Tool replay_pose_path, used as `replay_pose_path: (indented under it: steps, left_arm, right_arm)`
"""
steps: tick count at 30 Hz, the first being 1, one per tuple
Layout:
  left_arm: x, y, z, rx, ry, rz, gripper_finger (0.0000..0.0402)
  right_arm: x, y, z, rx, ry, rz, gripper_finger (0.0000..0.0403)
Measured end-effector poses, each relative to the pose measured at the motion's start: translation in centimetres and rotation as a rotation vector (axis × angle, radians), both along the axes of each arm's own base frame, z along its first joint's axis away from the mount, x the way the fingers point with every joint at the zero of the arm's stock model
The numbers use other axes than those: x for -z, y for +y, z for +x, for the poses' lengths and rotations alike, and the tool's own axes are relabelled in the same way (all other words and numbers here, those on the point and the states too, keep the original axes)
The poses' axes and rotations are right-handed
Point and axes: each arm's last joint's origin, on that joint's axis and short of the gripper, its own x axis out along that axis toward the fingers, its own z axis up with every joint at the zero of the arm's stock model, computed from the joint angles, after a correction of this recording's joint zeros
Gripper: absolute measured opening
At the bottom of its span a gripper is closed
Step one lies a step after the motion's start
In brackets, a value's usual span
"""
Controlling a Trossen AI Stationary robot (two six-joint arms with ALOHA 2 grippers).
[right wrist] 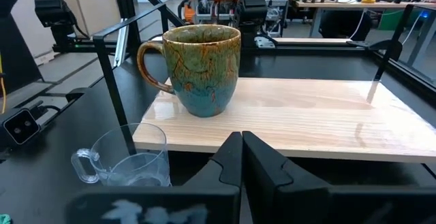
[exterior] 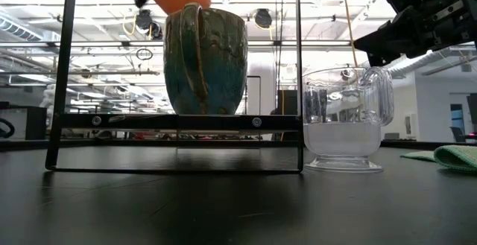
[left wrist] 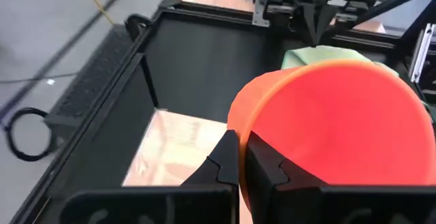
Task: Stack small to large cups/mugs on shelf
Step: Put the orange mug on the shelf
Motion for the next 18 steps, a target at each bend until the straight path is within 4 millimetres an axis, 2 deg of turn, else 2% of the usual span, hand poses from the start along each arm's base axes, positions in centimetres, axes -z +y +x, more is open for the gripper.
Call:
replay_pose_path:
  steps: [6, 13, 18]
  left_arm:
    - [1.1, 3.5, 4.2, 0.051, 0.162, -0.065, 0.0004]
    - [2.1, 5.2, 8.5, 0.126, 0.325, -0.104, 0.0004]
    - [2.5, 5.9, 10.3, 0.181, 0.394, -0.126, 0.0004]
  right_arm:
    - [0.0, 0.0, 0.0, 0.001, 0.003, 0.008, 0.0000]
    - [0.2, 0.0, 0.0, 0.000, 0.023, -0.002, 0.0000]
    - [0.2, 0.0, 0.0, -0.001, 0.024, -0.005, 0.0000]
